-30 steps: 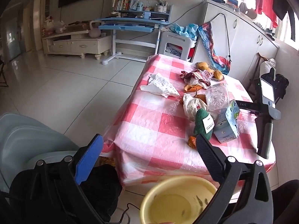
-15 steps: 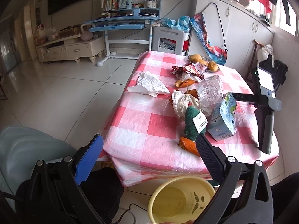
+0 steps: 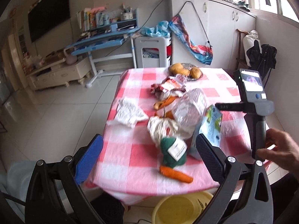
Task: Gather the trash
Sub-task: 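Move both tools toward the trash items on the checked table, then grasp the orange carrot with the left tool while the right tool grasps the green knitted toy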
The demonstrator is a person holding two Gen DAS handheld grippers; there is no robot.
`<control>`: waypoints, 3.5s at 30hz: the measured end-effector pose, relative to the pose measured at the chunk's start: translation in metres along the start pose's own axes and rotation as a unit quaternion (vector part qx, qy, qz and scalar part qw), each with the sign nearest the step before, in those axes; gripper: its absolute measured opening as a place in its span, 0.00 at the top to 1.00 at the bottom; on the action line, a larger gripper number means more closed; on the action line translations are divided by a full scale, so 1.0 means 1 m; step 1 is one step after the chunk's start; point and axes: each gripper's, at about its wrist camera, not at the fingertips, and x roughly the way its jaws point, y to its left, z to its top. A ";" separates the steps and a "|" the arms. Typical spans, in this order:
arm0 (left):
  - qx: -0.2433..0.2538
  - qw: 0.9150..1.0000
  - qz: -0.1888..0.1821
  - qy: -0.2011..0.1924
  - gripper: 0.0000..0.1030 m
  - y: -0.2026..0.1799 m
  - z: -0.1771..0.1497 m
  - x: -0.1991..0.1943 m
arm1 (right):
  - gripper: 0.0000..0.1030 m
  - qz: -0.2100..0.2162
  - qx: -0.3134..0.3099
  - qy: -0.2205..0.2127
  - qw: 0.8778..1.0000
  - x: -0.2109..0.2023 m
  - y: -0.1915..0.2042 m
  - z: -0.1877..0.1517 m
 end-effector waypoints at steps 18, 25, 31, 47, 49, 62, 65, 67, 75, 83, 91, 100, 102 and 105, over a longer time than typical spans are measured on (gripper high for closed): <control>-0.030 0.999 -0.028 0.019 0.07 0.002 0.007 0.040 | 0.07 0.006 -0.001 0.006 1.000 -0.001 0.001 0.000; -0.078 0.996 -0.044 0.004 0.07 0.020 0.007 0.044 | 0.07 0.029 0.021 -0.010 0.999 -0.033 -0.012 0.003; -0.097 0.994 -0.040 -0.005 0.07 0.031 0.007 0.047 | 0.07 0.038 0.014 -0.084 0.996 -0.087 -0.014 0.011; -0.155 0.988 -0.004 0.005 0.07 0.074 -0.008 0.059 | 0.07 0.111 -0.023 -0.121 0.986 -0.146 0.004 -0.010; -0.163 0.987 -0.012 0.007 0.07 0.080 -0.014 0.057 | 0.07 0.121 -0.027 -0.113 0.986 -0.147 0.008 -0.016; -0.018 0.995 -0.090 0.044 0.07 0.015 -0.046 0.049 | 0.07 0.144 -0.059 -0.080 0.985 -0.146 0.028 -0.055; -0.003 0.994 -0.092 0.054 0.07 0.003 -0.051 0.052 | 0.07 0.149 -0.060 -0.072 0.984 -0.144 0.033 -0.058; -0.014 0.991 -0.108 0.072 0.09 0.000 -0.054 0.057 | 0.07 0.152 -0.063 -0.066 0.984 -0.143 0.036 -0.060; -0.012 0.986 -0.126 0.108 0.28 -0.017 -0.066 0.074 | 0.07 0.155 -0.071 -0.060 0.984 -0.140 0.043 -0.061; 0.002 0.984 -0.123 0.131 0.72 -0.016 -0.069 0.086 | 0.07 0.159 -0.081 -0.060 0.982 -0.139 0.050 -0.062; -0.037 0.987 -0.089 0.131 0.83 0.021 -0.062 0.095 | 0.07 0.179 -0.127 -0.072 0.973 -0.140 0.075 -0.065; -0.124 0.982 -0.081 0.115 0.83 0.065 -0.050 0.095 | 0.09 0.209 -0.250 -0.072 0.943 -0.138 0.138 -0.084; -0.137 0.982 -0.080 0.106 0.83 0.072 -0.049 0.090 | 0.18 0.215 -0.263 -0.059 0.939 -0.131 0.149 -0.086; -0.164 0.980 -0.078 0.085 0.83 0.086 -0.045 0.082 | 0.23 0.223 -0.277 -0.044 0.934 -0.122 0.161 -0.089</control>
